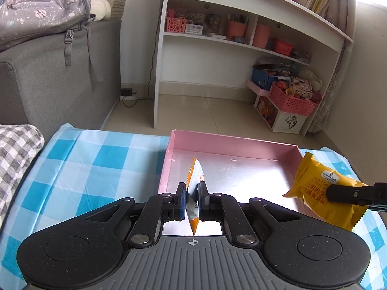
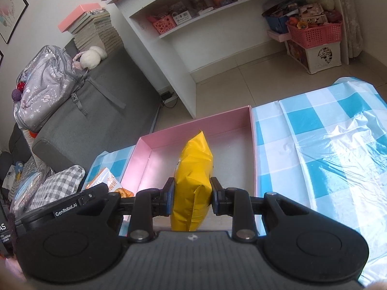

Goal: Organize snacks
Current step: 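Carry both held snacks over the pink box and lower them inside, then open both tools to drop the snacks in the box and withdraw, then grasp the large mustard-yellow bag with left tool while right tool reaches yellow red-label packet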

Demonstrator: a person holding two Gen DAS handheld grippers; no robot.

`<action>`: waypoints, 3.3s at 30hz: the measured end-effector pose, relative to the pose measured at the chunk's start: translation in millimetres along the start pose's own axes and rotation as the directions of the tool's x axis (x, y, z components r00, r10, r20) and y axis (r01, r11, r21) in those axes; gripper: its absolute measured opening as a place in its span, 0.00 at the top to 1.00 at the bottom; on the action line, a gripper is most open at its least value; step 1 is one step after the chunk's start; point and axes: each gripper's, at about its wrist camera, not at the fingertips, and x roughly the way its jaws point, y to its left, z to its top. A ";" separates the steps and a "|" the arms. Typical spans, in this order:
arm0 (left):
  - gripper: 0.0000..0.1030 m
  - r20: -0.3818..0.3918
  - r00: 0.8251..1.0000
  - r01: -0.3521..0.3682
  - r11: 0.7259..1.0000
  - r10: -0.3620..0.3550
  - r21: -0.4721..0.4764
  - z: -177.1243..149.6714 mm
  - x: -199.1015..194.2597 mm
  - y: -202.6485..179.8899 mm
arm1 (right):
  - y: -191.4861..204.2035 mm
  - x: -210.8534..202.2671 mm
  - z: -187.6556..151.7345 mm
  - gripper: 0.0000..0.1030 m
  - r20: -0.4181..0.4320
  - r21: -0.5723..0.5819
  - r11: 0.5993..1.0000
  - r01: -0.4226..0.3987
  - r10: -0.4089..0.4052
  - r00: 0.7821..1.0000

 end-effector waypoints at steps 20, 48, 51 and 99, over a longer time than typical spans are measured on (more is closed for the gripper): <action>0.90 -0.204 0.979 -0.013 0.999 0.005 -0.039 -20.1 28.4 29.1 | -16.3 26.7 -7.5 0.74 -0.044 0.010 0.998 0.069 -0.068 0.997; 0.30 -0.120 0.993 0.019 0.997 -0.010 0.069 -26.5 -12.7 9.1 | 4.9 7.6 -1.8 0.25 0.051 -0.094 0.990 0.103 -0.099 0.994; 0.22 -0.122 0.992 0.022 0.997 -0.013 0.077 -28.6 -22.2 10.2 | 7.0 -1.5 -3.3 0.17 0.045 -0.119 0.986 0.116 -0.112 0.993; 0.07 -0.244 0.968 0.132 0.948 -0.060 0.290 -138.4 -82.2 25.0 | 47.8 -19.8 -138.0 0.00 -0.191 -0.467 0.884 0.009 -0.112 0.975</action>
